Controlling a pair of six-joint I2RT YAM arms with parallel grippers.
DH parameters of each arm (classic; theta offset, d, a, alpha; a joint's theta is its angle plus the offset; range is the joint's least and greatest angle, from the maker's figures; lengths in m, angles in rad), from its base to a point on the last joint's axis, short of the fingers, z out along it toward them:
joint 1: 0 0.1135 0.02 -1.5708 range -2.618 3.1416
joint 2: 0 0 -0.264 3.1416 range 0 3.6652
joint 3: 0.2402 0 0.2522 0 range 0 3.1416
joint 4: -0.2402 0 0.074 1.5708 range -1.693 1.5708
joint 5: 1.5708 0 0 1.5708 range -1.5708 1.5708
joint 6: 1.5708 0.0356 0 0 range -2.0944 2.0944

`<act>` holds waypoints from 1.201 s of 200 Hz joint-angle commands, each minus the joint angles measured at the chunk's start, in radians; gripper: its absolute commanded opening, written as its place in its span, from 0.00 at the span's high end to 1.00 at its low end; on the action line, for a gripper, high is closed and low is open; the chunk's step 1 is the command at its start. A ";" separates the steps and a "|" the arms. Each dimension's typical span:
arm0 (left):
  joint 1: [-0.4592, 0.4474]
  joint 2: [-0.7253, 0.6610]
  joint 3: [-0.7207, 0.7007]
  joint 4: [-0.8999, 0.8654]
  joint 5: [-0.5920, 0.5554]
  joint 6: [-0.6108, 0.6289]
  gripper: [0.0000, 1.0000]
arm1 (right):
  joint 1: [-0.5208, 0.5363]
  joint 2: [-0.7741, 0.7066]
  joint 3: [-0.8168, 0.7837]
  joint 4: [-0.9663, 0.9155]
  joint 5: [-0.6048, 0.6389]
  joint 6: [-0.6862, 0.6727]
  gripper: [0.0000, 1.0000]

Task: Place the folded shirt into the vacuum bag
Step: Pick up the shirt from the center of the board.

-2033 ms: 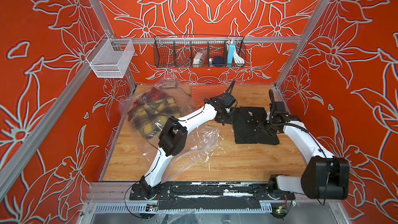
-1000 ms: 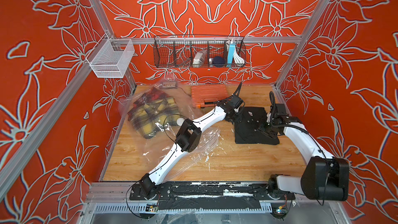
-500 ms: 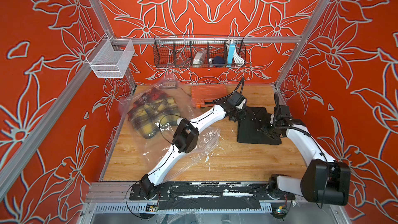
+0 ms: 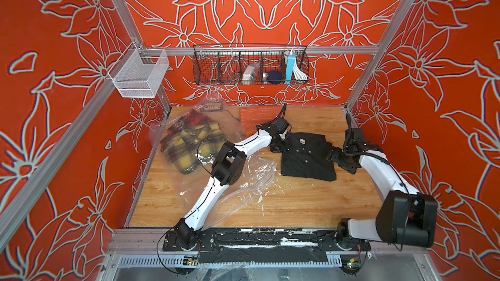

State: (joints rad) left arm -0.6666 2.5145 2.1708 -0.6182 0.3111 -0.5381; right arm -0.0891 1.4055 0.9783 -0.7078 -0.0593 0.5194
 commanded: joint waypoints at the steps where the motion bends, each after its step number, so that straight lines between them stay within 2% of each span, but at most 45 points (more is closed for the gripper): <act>1: -0.005 -0.085 -0.057 -0.048 -0.013 0.025 0.91 | -0.009 0.082 0.035 -0.022 -0.004 -0.045 0.12; 34: 0.002 -0.164 -0.061 -0.158 -0.072 0.037 0.65 | -0.023 0.159 0.064 0.016 -0.043 -0.050 0.14; 60: -0.023 -0.266 -0.092 -0.169 -0.156 0.039 0.56 | -0.025 0.222 0.105 0.025 -0.092 -0.050 0.17; 70: -0.042 -0.277 -0.088 -0.162 -0.153 0.037 0.55 | -0.025 0.246 0.117 0.026 -0.099 -0.047 0.19; 90: -0.085 -0.256 -0.072 -0.096 -0.072 0.028 0.56 | -0.024 0.278 0.121 0.044 -0.109 -0.042 0.21; 114: -0.100 -0.164 -0.027 -0.017 0.069 0.000 0.59 | -0.019 0.317 0.122 0.063 -0.135 -0.030 0.24; 146: -0.103 -0.049 0.055 -0.032 0.117 0.016 0.63 | -0.006 0.355 0.116 0.072 -0.134 -0.019 0.30; 175: -0.108 -0.034 -0.014 -0.012 0.114 0.025 0.64 | 0.004 0.377 0.109 0.096 -0.165 -0.013 0.43; 203: -0.117 -0.038 -0.106 0.019 0.119 0.014 0.66 | 0.006 0.400 0.111 0.113 -0.215 -0.016 0.62; 240: -0.148 -0.106 -0.220 0.052 0.132 0.011 0.67 | 0.014 0.326 0.049 0.100 -0.237 0.010 0.67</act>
State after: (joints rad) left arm -0.7769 2.4435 2.0281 -0.5362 0.4248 -0.5247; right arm -0.0902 1.7718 1.0840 -0.6067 -0.2504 0.5064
